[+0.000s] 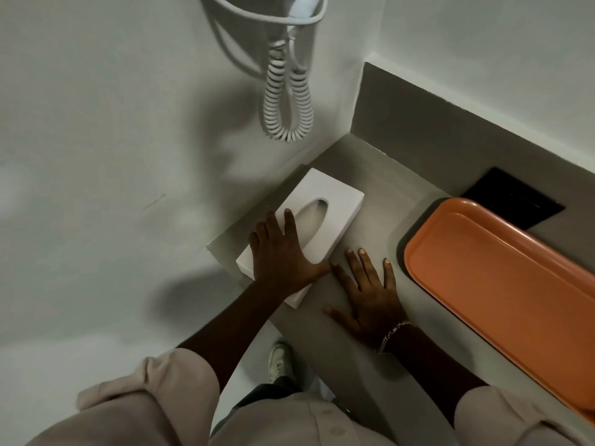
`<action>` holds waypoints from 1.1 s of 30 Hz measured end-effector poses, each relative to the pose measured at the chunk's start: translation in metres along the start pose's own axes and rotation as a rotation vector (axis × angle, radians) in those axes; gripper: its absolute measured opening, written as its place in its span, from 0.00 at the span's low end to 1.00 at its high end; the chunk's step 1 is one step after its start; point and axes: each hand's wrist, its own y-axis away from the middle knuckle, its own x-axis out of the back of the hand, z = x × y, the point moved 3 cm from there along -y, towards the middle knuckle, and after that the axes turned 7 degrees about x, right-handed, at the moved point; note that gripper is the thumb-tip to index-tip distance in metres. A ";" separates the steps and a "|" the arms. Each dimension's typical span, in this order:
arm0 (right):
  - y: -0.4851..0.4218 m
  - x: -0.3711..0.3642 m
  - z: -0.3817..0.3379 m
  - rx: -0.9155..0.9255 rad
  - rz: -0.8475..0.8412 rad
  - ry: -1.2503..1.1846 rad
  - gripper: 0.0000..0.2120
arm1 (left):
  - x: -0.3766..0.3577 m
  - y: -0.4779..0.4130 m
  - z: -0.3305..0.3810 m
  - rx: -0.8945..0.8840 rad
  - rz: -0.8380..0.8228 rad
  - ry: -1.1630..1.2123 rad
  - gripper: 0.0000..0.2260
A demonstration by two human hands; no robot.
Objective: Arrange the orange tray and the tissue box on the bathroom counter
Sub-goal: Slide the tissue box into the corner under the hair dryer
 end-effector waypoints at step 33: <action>-0.111 0.058 -0.008 0.238 0.046 0.002 0.38 | -0.011 0.014 -0.080 -0.748 0.133 -0.117 0.36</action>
